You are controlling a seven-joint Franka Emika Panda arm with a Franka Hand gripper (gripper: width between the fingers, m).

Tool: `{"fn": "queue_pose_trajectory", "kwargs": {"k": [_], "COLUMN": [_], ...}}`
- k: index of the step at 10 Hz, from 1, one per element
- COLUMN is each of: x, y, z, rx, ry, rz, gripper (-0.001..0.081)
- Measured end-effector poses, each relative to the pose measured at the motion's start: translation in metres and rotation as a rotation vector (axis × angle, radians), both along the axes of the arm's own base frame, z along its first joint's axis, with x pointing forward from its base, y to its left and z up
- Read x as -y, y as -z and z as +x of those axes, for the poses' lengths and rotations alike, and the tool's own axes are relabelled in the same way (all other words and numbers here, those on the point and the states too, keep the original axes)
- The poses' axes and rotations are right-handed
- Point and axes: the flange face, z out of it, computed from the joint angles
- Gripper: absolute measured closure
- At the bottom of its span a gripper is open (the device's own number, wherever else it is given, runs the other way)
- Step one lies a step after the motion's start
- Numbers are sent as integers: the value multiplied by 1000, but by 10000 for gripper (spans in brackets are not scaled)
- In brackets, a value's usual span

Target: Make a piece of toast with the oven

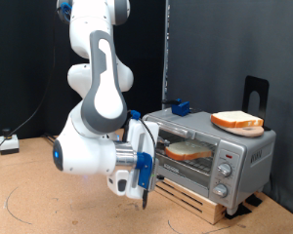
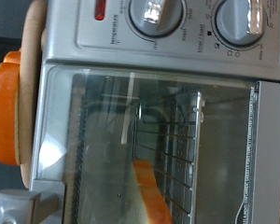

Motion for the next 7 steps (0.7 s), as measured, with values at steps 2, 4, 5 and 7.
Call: {"fn": "queue_pose_trajectory", "kwargs": {"k": [2,4,5,7], "x": [-8,-20,-24,-25], "y": [11,20,23,24], "z": [23,45,53,48], "rx": [-24,7,22,-10], "ry": [-44,-53,-56,-76], "rz": [-47,-81,-87,-66], "gripper": [-3,-3,-3,-3]}}
